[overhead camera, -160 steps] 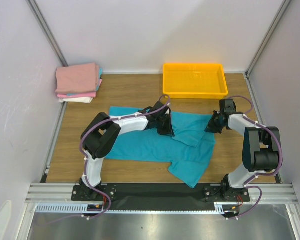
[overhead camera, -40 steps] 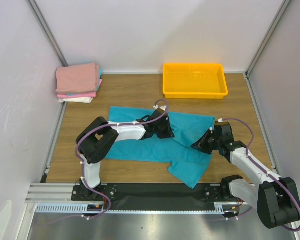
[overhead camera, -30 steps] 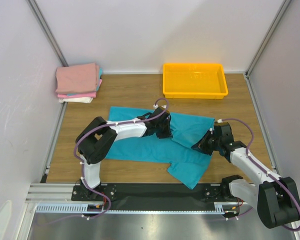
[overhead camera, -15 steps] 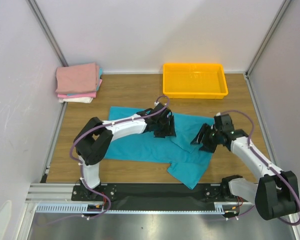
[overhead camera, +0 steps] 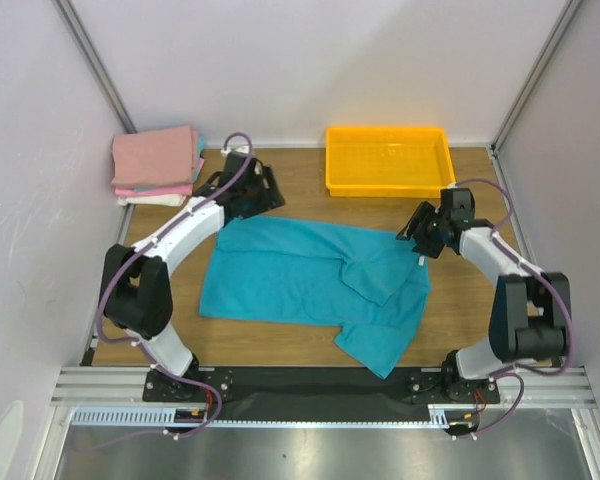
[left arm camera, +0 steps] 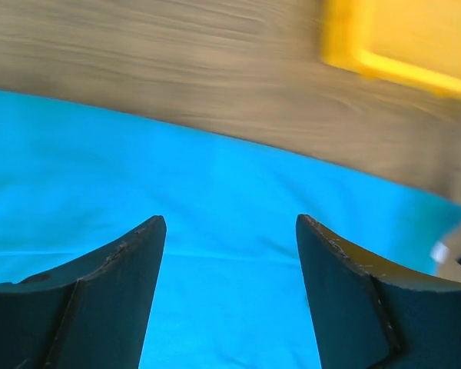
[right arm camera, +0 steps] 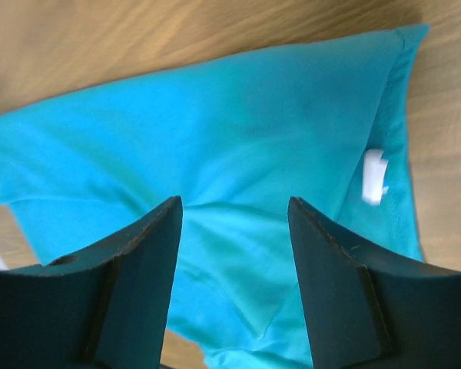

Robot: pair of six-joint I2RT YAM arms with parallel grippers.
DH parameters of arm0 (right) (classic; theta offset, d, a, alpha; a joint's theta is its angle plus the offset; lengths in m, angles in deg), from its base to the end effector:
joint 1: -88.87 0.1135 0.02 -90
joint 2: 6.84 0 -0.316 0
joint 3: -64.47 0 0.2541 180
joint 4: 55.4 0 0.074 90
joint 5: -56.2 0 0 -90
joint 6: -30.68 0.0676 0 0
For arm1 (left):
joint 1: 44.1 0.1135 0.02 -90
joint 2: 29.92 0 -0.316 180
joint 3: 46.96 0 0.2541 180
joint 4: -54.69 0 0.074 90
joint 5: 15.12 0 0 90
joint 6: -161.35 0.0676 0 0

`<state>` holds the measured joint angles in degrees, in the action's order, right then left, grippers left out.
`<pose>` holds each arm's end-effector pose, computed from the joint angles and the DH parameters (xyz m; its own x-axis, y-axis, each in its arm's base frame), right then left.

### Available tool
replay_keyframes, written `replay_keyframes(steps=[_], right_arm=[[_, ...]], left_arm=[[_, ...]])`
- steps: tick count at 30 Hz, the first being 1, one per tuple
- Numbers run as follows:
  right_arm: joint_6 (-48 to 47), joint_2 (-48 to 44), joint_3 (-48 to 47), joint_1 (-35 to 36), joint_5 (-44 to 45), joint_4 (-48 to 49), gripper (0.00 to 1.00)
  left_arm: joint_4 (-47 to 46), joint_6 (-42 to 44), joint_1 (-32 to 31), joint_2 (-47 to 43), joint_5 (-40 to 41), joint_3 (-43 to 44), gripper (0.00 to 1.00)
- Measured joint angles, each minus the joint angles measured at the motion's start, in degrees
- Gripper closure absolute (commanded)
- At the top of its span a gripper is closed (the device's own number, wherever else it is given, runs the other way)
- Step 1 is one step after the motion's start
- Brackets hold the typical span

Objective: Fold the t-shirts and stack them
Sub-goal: Fold the tshirt

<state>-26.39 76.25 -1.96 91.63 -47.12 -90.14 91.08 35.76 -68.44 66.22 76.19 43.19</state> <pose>0.3115 0.0306 0.2451 -0.7587 0.4930 -0.4258 0.2645 0.8305 0.4903 0.3752 -0.1680 0.3057 -0.7303 -0.3083 -0.6097 -0.0349 0.9081 -0.4174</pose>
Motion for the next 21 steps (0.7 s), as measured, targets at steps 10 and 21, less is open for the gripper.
replay_keyframes(steps=[10, 21], right_arm=[[-0.42, 13.07, -1.53, -0.07, 2.78, 8.83, 0.5], [-0.09, 20.9, -7.3, -0.26, 4.7, 12.37, 0.55]], left_arm=[[-2.84, 1.16, 9.22, 6.93, 0.57, -5.75, 0.31], [-4.55, 0.87, 13.38, 13.88, -0.63, -5.55, 0.4]])
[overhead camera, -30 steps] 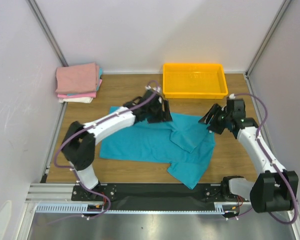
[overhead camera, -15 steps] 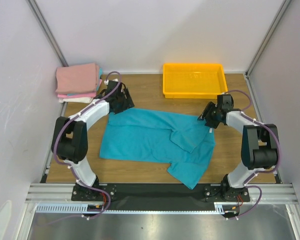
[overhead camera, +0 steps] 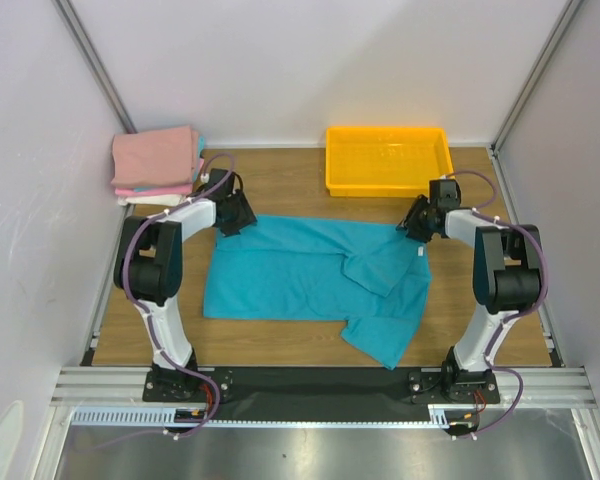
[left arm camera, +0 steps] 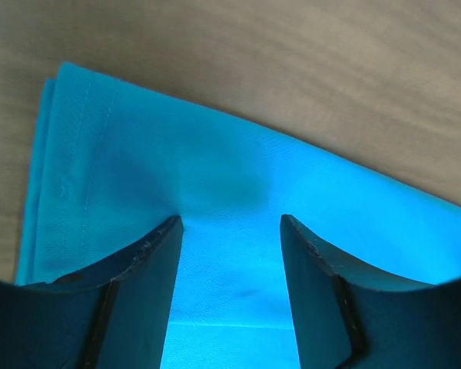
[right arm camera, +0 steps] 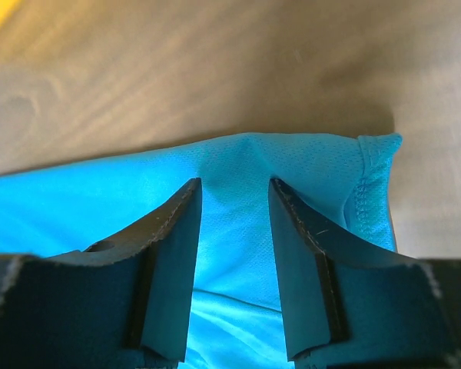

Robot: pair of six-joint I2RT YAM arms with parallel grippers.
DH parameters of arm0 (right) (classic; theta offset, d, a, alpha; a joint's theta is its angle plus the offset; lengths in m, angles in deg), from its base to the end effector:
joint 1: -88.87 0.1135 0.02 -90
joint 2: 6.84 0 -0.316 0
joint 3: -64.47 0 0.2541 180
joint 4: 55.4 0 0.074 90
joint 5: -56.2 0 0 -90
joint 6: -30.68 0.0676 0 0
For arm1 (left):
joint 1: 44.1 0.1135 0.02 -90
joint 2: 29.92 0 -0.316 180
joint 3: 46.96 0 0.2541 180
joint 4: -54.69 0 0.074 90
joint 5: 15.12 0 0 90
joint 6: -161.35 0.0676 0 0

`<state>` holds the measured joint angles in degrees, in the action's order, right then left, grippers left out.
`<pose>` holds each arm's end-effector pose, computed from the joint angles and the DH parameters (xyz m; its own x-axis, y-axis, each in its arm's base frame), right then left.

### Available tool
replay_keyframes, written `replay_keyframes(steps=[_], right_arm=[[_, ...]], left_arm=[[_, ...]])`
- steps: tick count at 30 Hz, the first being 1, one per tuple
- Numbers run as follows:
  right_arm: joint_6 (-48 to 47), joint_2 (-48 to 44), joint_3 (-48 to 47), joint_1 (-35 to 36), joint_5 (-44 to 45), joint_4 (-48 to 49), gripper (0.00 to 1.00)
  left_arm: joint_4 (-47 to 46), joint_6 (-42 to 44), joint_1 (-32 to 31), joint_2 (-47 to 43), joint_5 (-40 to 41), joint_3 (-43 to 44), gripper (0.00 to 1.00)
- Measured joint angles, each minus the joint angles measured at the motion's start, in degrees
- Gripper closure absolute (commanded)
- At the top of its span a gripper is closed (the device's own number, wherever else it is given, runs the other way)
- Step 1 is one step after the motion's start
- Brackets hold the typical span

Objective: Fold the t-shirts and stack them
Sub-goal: Fold the tshirt

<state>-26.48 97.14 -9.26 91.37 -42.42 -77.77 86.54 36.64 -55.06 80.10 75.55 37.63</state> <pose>0.4005 0.0276 0.1802 -0.7397 0.5044 -0.4455 0.3179 0.8454 0.4293 0.4264 -0.0818 0.1822 -0.7837 -0.4282 -0.4499 -0.3192 0.8991 -0.2997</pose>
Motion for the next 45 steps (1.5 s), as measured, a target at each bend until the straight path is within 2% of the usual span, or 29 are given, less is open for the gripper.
replay_keyframes(steps=[9, 16, 21, 24, 29, 42, 44, 45], right_arm=[[-2.14, 6.91, -8.7, -0.79, 0.7, 0.5, 0.55], [-3.56, 8.85, -11.82, -1.57, -1.33, 0.04, 0.53], [-3.56, 5.62, -11.65, -0.57, -4.07, -1.68, 0.52], [-3.52, 0.09, -11.08, 1.25, -4.79, -2.29, 0.52], [-3.3, -7.17, -9.16, 3.06, -5.64, -2.21, 0.52], [-2.93, -11.65, 1.42, 2.73, -2.86, -7.34, 0.52], [-2.84, -12.37, 1.7, 2.73, -2.47, -7.28, 0.52], [-2.78, -12.63, 1.79, 2.73, -2.32, -7.23, 0.52]], left_arm=[[-0.55, -0.11, 2.16, 3.02, -2.8, 3.96, 0.4], [-0.59, 3.5, 2.16, 2.75, -4.15, 4.5, 0.33], [-0.17, 5.79, 2.29, -5.01, -3.82, -0.55, 0.31], [-0.7, 5.84, 2.32, -11.96, -2.8, -5.01, 0.31], [-1.38, 5.6, 2.4, -16.96, 0.92, -9.77, 0.34], [-1.14, 5.38, 5.14, -13.31, 7.19, -12.28, 0.44], [-1.2, 5.4, 5.27, -12.57, 7.34, -12.28, 0.46], [-1.29, 5.4, 5.31, -12.2, 7.37, -12.28, 0.51]])
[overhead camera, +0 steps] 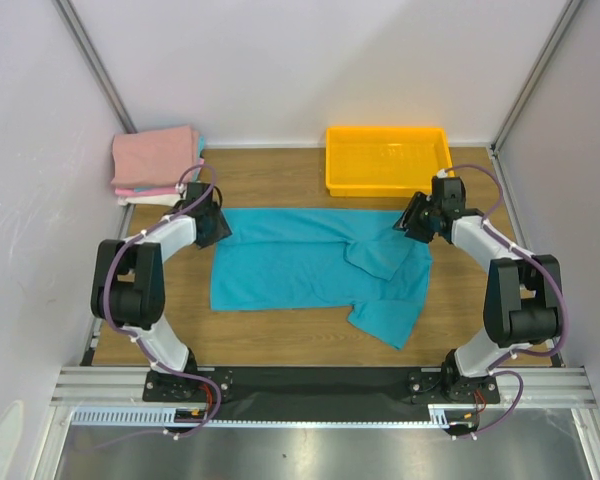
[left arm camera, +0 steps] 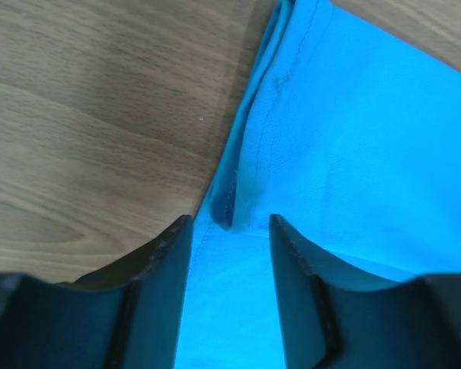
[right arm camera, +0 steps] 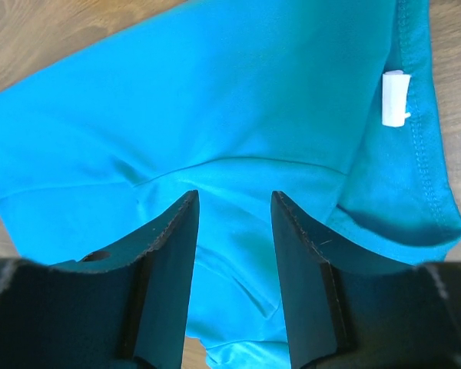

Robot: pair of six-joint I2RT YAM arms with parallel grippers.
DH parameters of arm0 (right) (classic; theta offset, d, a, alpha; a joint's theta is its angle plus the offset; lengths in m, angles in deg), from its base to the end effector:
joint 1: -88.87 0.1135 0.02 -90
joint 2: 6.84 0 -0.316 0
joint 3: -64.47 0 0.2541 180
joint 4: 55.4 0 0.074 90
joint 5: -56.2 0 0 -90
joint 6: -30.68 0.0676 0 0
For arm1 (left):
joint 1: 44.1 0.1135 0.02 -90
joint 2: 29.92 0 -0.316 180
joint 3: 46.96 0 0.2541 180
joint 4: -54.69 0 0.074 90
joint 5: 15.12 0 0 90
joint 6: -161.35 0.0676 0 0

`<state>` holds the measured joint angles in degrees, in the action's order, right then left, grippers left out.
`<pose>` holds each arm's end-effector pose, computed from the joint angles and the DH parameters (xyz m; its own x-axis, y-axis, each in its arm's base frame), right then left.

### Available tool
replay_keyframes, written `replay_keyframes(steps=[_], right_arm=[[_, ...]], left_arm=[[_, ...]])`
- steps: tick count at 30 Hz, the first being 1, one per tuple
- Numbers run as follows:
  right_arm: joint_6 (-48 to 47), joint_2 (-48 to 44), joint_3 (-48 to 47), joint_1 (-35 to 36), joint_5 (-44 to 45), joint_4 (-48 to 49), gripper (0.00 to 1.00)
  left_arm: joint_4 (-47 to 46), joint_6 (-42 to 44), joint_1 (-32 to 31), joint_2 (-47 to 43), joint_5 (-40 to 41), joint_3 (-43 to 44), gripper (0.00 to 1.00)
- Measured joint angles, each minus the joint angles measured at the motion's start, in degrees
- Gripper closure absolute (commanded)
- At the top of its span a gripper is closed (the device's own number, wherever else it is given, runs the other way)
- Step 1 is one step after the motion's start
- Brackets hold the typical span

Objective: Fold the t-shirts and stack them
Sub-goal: Fold the tshirt

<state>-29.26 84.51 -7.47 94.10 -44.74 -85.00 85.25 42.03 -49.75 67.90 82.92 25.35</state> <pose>0.3565 0.0455 0.2390 -0.7575 0.4245 -0.4960 0.1918 0.8709 0.4525 0.3701 -0.0271 0.2002 -0.7296 -0.4151 -0.5435 -0.3871 0.9058 -0.1722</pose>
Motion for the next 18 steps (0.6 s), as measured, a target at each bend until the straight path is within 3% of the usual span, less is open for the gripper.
replay_keyframes(steps=[8, 18], right_arm=[[0.9, -0.42, 0.22, 0.0, 1.25, -0.09, 0.52], [1.44, -0.9, 1.92, 0.0, 2.6, -0.55, 0.53]], left_arm=[[-0.07, 0.31, 0.07, 1.4, 1.99, 0.0, 0.77], [-0.09, 1.33, 1.46, 1.4, 3.67, 0.0, 0.94]])
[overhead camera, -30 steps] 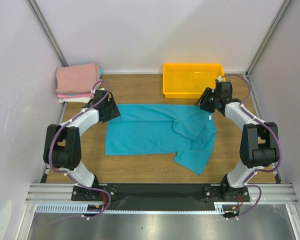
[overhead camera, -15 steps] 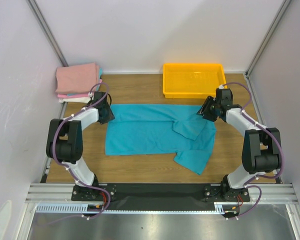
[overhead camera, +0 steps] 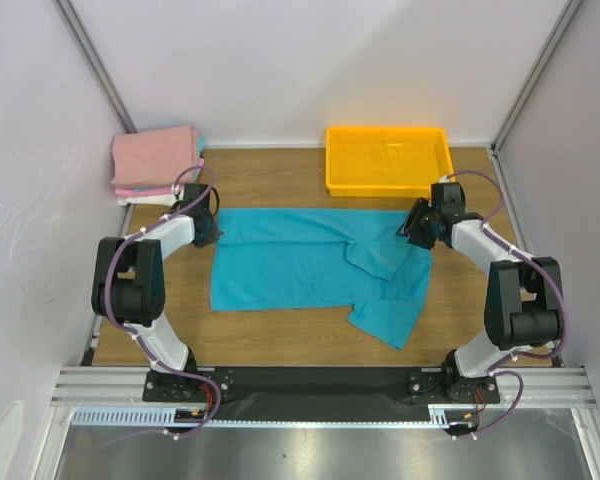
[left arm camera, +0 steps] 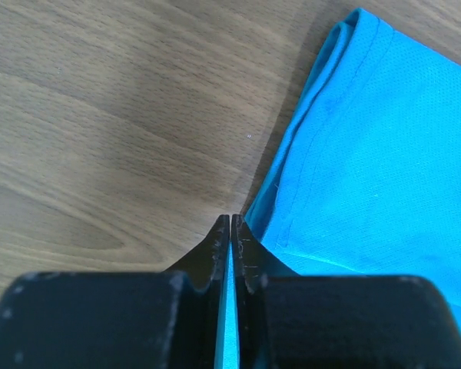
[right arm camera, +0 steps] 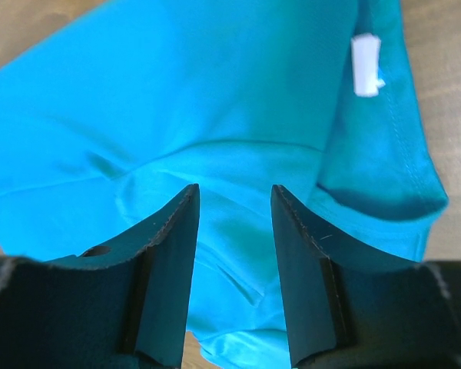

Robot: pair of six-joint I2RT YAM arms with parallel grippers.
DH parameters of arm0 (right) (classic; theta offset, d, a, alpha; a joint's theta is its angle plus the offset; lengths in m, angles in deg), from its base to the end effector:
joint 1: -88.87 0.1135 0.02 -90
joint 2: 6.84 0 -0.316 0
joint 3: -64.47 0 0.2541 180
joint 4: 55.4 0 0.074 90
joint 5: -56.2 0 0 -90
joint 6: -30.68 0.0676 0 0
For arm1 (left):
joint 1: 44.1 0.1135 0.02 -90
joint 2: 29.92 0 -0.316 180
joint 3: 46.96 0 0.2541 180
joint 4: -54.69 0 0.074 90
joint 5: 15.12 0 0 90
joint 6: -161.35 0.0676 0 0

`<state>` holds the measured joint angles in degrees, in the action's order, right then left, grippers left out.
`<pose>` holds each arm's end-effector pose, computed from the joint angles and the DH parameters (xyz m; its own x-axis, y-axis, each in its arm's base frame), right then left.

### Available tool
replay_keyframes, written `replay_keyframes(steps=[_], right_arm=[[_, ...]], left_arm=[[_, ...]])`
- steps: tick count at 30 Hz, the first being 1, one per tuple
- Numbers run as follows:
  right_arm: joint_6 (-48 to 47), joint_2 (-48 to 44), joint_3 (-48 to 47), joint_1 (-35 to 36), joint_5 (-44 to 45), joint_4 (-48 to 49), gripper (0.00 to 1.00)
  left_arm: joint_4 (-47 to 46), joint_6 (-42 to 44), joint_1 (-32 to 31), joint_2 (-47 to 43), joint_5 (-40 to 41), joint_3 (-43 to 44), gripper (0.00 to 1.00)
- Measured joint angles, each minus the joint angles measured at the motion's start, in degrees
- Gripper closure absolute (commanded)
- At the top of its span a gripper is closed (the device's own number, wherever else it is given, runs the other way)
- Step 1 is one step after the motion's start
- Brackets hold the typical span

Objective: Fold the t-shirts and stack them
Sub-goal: Fold the tshirt

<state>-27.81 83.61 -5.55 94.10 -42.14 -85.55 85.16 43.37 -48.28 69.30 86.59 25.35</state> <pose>0.3477 0.0417 0.2320 -0.7509 0.4505 -0.4828 0.2470 0.8697 0.4274 0.3728 -0.0135 0.1923 -0.7241 -0.4077 -0.5563 -0.4274 0.8983 -0.1019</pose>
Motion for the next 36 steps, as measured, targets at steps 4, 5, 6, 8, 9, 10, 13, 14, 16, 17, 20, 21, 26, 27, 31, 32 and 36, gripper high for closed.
replay_keyframes(steps=[4, 5, 6, 8, 9, 10, 13, 14, 16, 17, 20, 21, 26, 27, 31, 32, 36], right_arm=[[-0.02, -0.96, 1.27, 0.0, 0.94, -1.31, 0.53], [-0.02, -1.29, 1.4, 0.0, 1.2, -1.95, 0.52], [-0.02, -1.66, 1.51, 0.0, 1.51, -2.47, 0.52], [-0.02, -2.4, 1.68, -0.02, 2.03, -3.65, 0.5], [0.02, -3.15, 1.99, -0.02, 2.27, -4.17, 0.46], [0.13, -4.15, 2.47, -0.09, 2.51, -5.03, 0.39], [0.94, -9.07, 4.94, -0.63, 2.51, -7.78, 0.29], [1.27, -11.37, 5.99, -1.11, 2.43, -8.85, 0.26], [1.88, -15.93, 8.07, -2.62, 1.97, -10.75, 0.2], [2.32, -18.34, 9.22, -3.45, 1.7, -11.91, 0.19], [3.08, -24.85, 12.2, -5.84, 1.2, -15.82, 0.16], [3.28, -26.82, 13.11, -6.23, 1.05, -17.2, 0.16], [4.09, -34.73, 18.86, -6.47, -2.29, -22.97, 0.16], [4.2, -35.8, 20.04, -6.47, -3.06, -23.76, 0.16], [5.05, -39.87, 23.87, -5.77, -6.45, -28.48, 0.16], [5.2, -40.26, 24.0, -5.18, -6.69, -28.98, 0.16], [6.93, -42.14, 25.44, -2.75, -7.87, -29.68, 0.17]], left_arm=[[0.0, 0.2, 0.04, 0.0, -0.02, 0.0, 0.95], [0.04, 0.2, 0.04, 0.0, -0.02, 0.0, 0.95], [0.09, 0.17, 0.04, 0.0, -0.02, 0.0, 0.93], [0.7, 0.11, 0.04, -0.37, -0.09, -0.02, 0.83], [1.2, 0.07, 0.04, -0.96, -0.24, -0.2, 0.79], [1.38, -0.26, 0.04, -2.25, -0.48, -0.81, 0.73], [2.86, -1.4, 0.07, -9.16, -1.27, -4.81, 0.5], [3.41, -1.9, 0.09, -12.24, -1.42, -6.32, 0.42], [4.7, -2.91, 0.09, -18.03, -1.79, -8.87, 0.4], [5.2, -3.39, 0.09, -20.63, -1.97, -10.05, 0.38], [6.95, -5.11, 0.09, -26.23, -3.37, -13.42, 0.36], [7.8, -5.68, 0.09, -27.52, -3.87, -14.49, 0.36], [11.72, -10.21, 0.04, -37.62, -6.43, -22.32, 0.32], [12.52, -11.28, 0.02, -39.82, -6.64, -23.67, 0.32], [14.88, -15.23, -0.72, -46.01, -7.69, -28.37, 0.31], [15.41, -15.93, -1.09, -46.9, -7.76, -29.38, 0.31], [17.03, -18.51, -2.51, -49.92, -7.65, -32.35, 0.32]])
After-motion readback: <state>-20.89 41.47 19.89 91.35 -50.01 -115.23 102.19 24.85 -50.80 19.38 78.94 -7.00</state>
